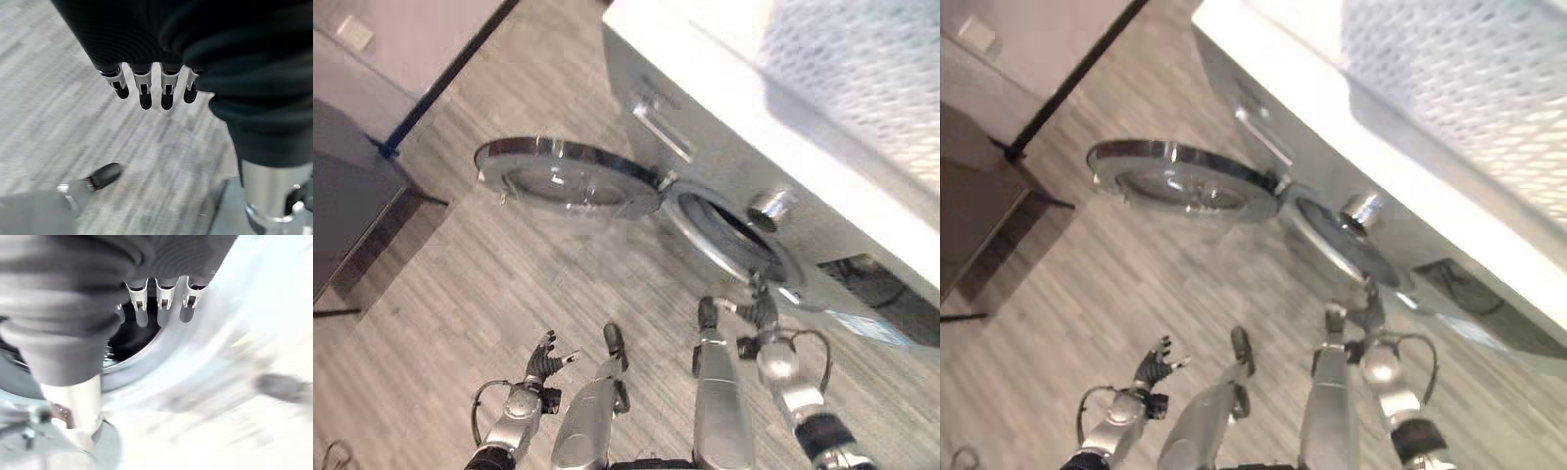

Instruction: Grab the laundry basket,head to the washer,open it,put in the laundry and shut it.

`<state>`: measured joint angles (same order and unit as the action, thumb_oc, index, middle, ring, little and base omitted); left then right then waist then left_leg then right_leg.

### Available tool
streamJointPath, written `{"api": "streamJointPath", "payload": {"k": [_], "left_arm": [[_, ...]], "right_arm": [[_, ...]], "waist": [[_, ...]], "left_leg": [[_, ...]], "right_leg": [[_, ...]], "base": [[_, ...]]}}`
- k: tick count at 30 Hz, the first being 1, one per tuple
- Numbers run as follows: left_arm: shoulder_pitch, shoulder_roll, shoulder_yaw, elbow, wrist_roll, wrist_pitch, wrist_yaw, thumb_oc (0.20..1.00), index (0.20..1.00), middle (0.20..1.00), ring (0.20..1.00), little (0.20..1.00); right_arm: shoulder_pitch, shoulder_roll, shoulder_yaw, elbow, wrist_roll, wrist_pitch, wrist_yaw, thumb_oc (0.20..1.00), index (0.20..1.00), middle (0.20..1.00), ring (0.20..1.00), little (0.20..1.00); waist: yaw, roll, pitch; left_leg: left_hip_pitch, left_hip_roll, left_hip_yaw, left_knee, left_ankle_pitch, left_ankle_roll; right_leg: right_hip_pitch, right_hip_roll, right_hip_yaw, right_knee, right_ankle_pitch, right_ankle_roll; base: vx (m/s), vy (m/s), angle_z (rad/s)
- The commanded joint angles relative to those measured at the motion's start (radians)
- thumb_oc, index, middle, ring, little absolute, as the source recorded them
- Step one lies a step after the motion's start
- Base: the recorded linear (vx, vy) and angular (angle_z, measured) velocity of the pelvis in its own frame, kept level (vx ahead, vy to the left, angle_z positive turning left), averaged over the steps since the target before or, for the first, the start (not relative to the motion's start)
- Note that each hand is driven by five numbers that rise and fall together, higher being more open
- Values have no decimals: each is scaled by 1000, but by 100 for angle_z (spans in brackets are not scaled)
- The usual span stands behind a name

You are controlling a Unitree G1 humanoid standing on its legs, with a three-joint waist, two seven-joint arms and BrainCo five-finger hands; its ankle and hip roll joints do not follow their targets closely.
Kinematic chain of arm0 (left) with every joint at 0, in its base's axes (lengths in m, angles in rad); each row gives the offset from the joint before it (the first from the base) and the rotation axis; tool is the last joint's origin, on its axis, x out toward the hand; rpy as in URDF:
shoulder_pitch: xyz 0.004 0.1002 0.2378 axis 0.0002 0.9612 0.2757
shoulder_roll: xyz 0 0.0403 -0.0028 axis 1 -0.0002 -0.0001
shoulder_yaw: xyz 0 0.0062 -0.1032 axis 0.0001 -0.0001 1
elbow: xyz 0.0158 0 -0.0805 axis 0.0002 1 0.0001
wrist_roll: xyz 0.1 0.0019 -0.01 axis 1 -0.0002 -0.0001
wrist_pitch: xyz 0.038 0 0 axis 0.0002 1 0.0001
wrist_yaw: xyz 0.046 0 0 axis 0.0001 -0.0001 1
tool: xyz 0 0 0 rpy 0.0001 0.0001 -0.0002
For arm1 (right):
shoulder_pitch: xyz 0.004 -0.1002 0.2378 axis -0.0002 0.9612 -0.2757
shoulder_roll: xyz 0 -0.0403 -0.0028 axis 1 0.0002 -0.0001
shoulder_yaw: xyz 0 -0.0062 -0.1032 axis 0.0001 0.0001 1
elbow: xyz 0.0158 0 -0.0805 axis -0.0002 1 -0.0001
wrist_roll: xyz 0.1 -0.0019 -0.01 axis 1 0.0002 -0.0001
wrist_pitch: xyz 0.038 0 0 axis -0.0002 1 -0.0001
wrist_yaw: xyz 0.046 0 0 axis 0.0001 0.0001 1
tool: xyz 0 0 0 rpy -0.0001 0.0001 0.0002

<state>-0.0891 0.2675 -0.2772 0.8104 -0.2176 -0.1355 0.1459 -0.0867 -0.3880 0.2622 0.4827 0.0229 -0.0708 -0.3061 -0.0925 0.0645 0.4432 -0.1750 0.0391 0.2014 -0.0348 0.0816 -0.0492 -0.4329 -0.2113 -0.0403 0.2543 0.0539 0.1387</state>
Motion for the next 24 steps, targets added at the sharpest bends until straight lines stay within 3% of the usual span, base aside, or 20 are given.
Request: {"api": "streamJointPath", "payload": {"k": [1, 4, 6, 7, 10, 11, 15, 16, 17, 18, 19, 20, 22, 24], "left_arm": [[44, 15, 20, 64, 59, -1, 9, 1000, 1000, 1000, 1000, 1000], [36, 19, 42, 124, 70, 13, -21, 1000, 1000, 1000, 1000, 1000], [31, 23, 52, 140, 72, 14, -27, 1000, 1000, 1000, 1000, 1000], [26, 36, 71, 162, 87, 22, -46, 1000, 1000, 1000, 1000, 1000], [19, 43, 86, 188, 94, 27, -63, 1000, 1000, 1000, 1000, 1000], [19, 51, 105, 199, 86, 32, -74, 1000, 1000, 1000, 1000, 1000], [42, 57, 171, 236, 70, 45, -89, 1000, 1000, 1000, 1000, 1000], [42, 57, 170, 236, 70, 45, -89, 1000, 1000, 1000, 1000, 1000], [47, 51, 188, 253, 70, 45, -89, 1000, 1000, 1000, 1000, 1000], [61, 27, 216, 272, 73, 46, -83, 1000, 1000, 1000, 1000, 1000], [66, 13, 222, 274, 77, 49, -81, 1000, 1000, 1000, 1000, 1000], [65, 13, 221, 274, 78, 50, -80, 1000, 1000, 1000, 1000, 1000], [67, -21, 225, 300, 115, 55, -52, 1000, 1000, 1000, 1000, 1000], [63, -30, 225, 312, 127, 58, -42, 1000, 1000, 1000, 1000, 1000]], "right_arm": [[35, -3, 36, -29, -63, 25, 117, 1000, 1000, 1000, 1000, 1000], [98, -26, 65, -13, -75, 55, 232, 1000, 1000, 1000, 1000, 1000], [110, -34, 55, 10, -64, 68, 258, 1000, 1000, 1000, 1000, 1000], [173, -64, -4, 33, -39, 81, 309, 1000, 1000, 1000, 1000, 1000], [204, -84, -77, 99, -10, 85, 317, 1000, 1000, 1000, 1000, 1000], [233, -122, -167, 139, -5, 93, 311, 1000, 1000, 1000, 1000, 1000], [310, -212, -478, 122, 83, 97, 220, 1000, 1000, 1000, 1000, 1000], [311, -212, -479, 120, 83, 98, 220, 1000, 1000, 1000, 1000, 1000], [320, -224, -564, 105, 90, 96, 178, 1000, 1000, 1000, 1000, 1000], [313, -226, -702, 36, 104, 72, 71, 1000, 1000, 1000, 1000, 1000], [305, -216, -768, -36, 99, 49, -2, 1000, 1000, 1000, 1000, 1000], [308, -213, -771, -41, 97, 52, -3, 1000, 1000, 1000, 1000, 1000], [274, -220, -903, -249, -27, -4, -213, 1000, 1000, 1000, 1000, 1000], [259, -212, -936, -338, -89, 2, -261, 1000, 1000, 1000, 1000, 1000]], "waist": [[9, -22, -82], [7, -52, -131], [6, -59, -150], [3, -76, -193], [-2, -93, -236], [-12, -106, -272], [-46, -123, -324], [-45, -124, -325], [-53, -124, -337], [-68, -117, -356], [-71, -112, -364], [-69, -113, -365], [-68, -101, -388], [-63, -101, -395]], "left_leg": [[3, 26, -32, 181, -234, 0], [69, 24, -28, 177, -251, 2], [87, 22, -25, 170, -252, 4], [127, 21, -20, 153, -257, 6], [159, 15, -14, 128, -252, 8], [184, 12, -10, 104, -250, 11], [246, 8, 21, 50, -249, 15], [244, 7, 23, 49, -247, 15], [256, 6, 31, 38, -248, 15], [283, 7, 40, 20, -256, 20], [292, 6, 39, 12, -260, 24], [290, 5, 40, 11, -256, 24], [312, 7, 28, -4, -266, 30], [314, 7, 23, -10, -260, 30]], "right_leg": [[74, -27, -35, -79, 2, 26], [147, -30, -44, -97, 0, 33], [163, -32, -47, -104, 2, 36], [200, -33, -56, -119, 4, 43], [223, -37, -55, -131, 13, 50], [243, -40, -55, -146, 20, 57], [264, -38, -34, -169, 34, 75], [262, -38, -32, -170, 36, 75], [264, -35, -26, -174, 38, 80], [273, -31, -16, -177, 36, 88], [277, -29, -13, -177, 34, 91], [274, -30, -12, -179, 38, 90], [291, -29, -17, -176, 21, 93], [294, -30, -19, -177, 22, 92]], "base": [[62, 69, -9], [71, 28, -8], [64, 17, 2], [82, 14, 3], [116, 5, -2], [79, 6, -7], [78, 16, -14], [44, 18, -23], [92, 39, -28], [126, 54, -34], [91, 42, -36], [41, 24, -32], [94, 19, -20], [61, -10, -2]]}}
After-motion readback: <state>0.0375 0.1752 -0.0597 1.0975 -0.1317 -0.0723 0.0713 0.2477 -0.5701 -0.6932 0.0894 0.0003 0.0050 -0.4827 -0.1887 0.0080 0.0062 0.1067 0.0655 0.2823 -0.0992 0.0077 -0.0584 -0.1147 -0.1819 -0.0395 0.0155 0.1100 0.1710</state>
